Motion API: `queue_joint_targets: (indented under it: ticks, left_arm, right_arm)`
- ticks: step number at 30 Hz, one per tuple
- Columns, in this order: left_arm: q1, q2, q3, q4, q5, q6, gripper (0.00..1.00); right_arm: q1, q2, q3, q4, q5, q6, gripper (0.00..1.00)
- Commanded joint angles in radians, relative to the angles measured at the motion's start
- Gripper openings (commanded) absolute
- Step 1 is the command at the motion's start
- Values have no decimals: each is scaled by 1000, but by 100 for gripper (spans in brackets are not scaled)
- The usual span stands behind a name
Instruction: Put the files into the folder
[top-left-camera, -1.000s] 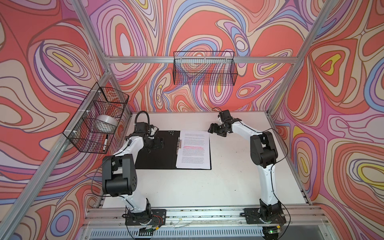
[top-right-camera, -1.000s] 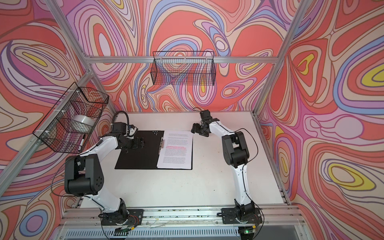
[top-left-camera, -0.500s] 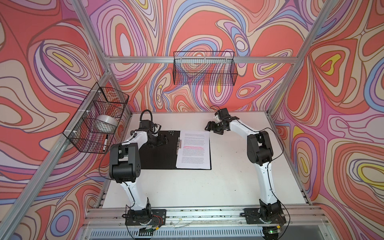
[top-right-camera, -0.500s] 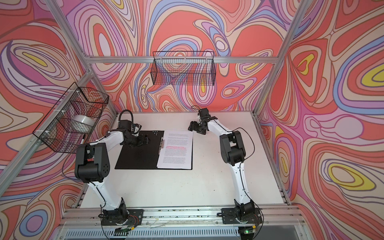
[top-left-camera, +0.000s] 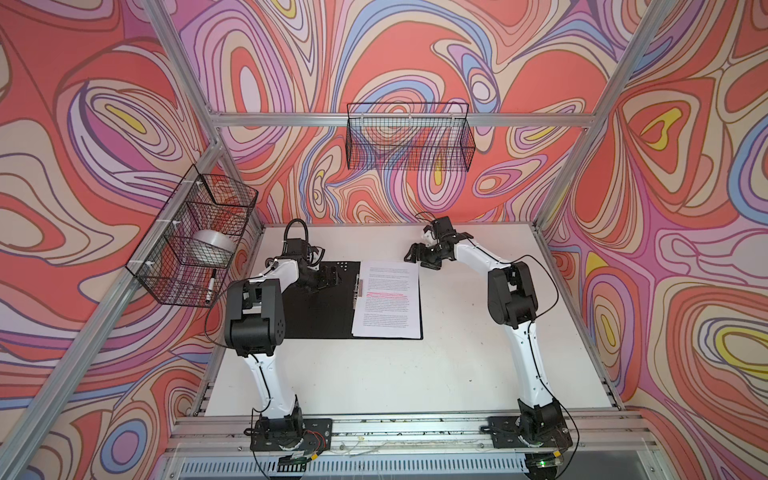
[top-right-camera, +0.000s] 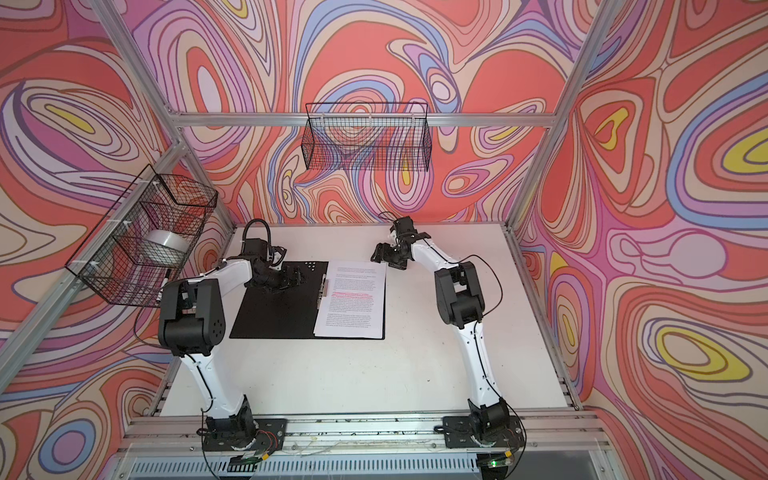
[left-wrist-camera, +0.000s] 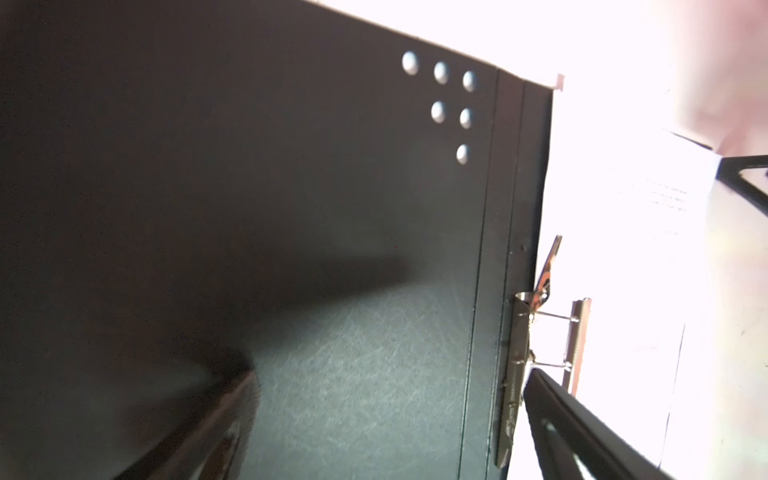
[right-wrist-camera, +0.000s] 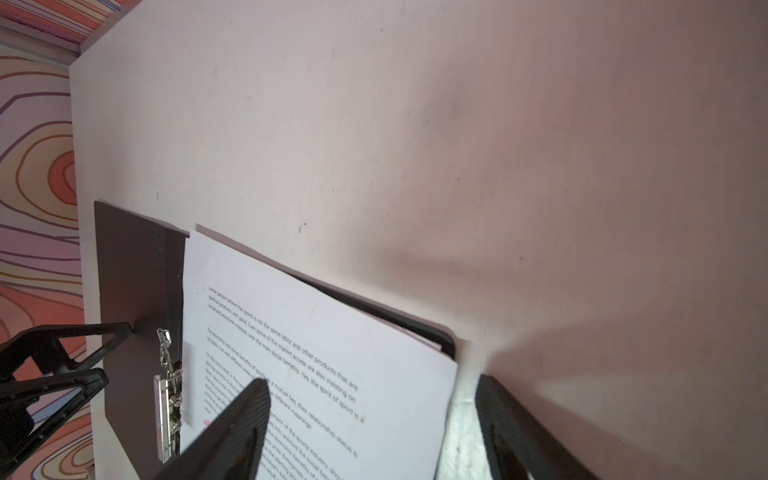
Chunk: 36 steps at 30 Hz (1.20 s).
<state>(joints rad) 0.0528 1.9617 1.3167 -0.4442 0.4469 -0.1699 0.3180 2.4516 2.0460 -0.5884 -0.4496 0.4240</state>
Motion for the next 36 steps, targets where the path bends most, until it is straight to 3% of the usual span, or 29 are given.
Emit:
queue_joint_targets:
  ticks: [1, 14, 20, 28, 36]
  left_arm:
    - [-2, 33, 24, -11, 22, -19, 100]
    - [-2, 61, 48, -28, 44, -23, 100]
    - [-2, 63, 50, -29, 44, -24, 100]
    - [-2, 65, 52, -29, 47, -23, 100]
    - [-2, 65, 53, -30, 47, -22, 100]
  right_arm:
    - [19, 34, 25, -39, -18, -2, 82]
    - [41, 59, 97, -97, 3, -16, 82]
    - [41, 58, 125, -121, 90, -21, 82]
    - [41, 95, 193, -140, 59, -6, 82]
    - [41, 68, 157, -129, 82, -6, 82]
